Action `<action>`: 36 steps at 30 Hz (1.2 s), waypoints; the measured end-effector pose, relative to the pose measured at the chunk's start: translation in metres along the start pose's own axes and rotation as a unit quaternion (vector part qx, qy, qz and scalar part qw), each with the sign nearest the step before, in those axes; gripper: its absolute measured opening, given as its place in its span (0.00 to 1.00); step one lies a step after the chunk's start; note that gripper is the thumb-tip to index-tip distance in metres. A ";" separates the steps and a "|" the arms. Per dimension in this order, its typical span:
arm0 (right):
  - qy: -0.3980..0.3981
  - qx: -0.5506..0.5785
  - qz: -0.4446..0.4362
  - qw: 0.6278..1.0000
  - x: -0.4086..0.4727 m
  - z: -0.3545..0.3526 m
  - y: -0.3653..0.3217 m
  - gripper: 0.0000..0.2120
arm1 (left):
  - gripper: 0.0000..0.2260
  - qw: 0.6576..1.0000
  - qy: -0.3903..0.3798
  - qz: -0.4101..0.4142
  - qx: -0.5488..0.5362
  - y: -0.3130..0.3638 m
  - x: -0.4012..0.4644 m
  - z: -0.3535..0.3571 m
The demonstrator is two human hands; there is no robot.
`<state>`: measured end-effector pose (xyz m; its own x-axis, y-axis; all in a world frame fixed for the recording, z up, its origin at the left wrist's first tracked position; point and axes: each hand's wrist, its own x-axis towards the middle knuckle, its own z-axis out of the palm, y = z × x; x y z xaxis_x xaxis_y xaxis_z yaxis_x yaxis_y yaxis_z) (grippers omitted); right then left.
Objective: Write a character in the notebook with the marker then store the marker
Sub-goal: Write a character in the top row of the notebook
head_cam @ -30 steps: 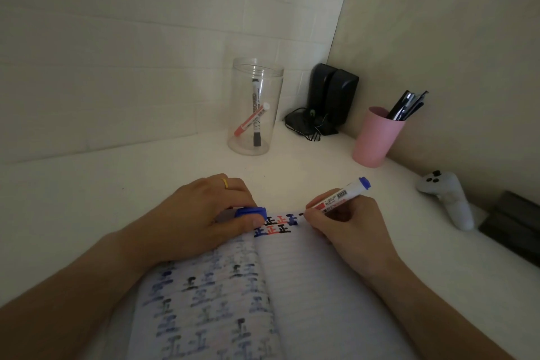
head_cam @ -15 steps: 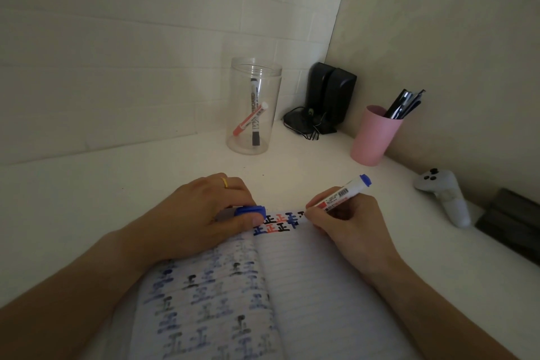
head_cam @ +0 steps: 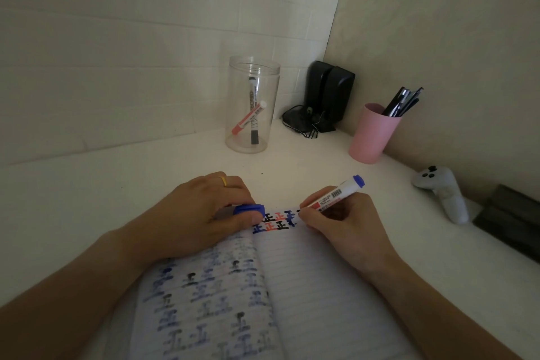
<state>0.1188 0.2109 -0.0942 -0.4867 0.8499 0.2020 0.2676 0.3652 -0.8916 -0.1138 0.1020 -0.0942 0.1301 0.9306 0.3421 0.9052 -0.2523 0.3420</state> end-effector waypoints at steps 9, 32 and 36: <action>-0.017 0.001 -0.011 1.000 -0.002 -0.001 -0.001 0.04 | 0.14 1.000 0.002 0.005 0.000 0.000 0.000 0.000; 0.015 0.204 0.211 0.956 0.034 -0.010 -0.024 0.05 | 0.17 1.000 0.004 -0.010 -0.008 0.007 -0.003 -0.005; 0.048 0.249 0.135 0.958 0.038 0.003 -0.027 0.06 | 0.15 1.000 0.012 -0.015 -0.018 0.009 -0.005 -0.007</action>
<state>0.0907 0.2325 -0.0640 -0.3702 0.9277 -0.0484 -0.0687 -0.0793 -0.9945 -0.1085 0.0931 -0.0870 0.0920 0.9315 0.3519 0.8938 -0.2330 0.3832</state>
